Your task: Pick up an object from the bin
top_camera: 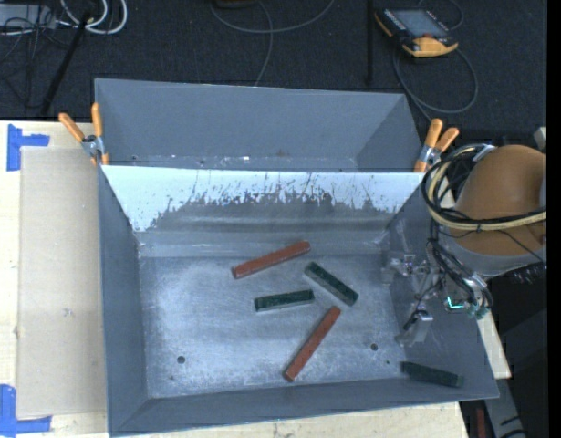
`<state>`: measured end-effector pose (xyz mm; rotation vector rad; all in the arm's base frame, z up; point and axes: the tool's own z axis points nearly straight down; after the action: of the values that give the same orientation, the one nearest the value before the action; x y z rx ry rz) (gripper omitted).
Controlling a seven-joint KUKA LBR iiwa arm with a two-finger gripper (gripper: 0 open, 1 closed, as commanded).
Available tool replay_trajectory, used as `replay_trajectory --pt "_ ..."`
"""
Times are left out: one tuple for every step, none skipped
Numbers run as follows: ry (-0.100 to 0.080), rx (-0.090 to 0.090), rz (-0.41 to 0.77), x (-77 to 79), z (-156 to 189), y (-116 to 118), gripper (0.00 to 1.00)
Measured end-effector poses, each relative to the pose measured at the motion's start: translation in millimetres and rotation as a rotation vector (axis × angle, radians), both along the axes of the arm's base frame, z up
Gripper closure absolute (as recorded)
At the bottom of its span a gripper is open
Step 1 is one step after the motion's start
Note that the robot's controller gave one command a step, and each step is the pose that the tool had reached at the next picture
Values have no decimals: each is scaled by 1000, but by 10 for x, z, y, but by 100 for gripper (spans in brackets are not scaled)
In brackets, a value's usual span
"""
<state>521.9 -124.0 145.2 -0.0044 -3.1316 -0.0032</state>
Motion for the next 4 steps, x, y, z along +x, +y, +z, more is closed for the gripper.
replay_trajectory --pt "-13 1 155 442 -768 745 0" --pt "-19 -1 154 461 -722 725 100" --pt "-12 -2 156 434 -749 721 0" --pt "-15 -4 378 1010 -749 -43 0"
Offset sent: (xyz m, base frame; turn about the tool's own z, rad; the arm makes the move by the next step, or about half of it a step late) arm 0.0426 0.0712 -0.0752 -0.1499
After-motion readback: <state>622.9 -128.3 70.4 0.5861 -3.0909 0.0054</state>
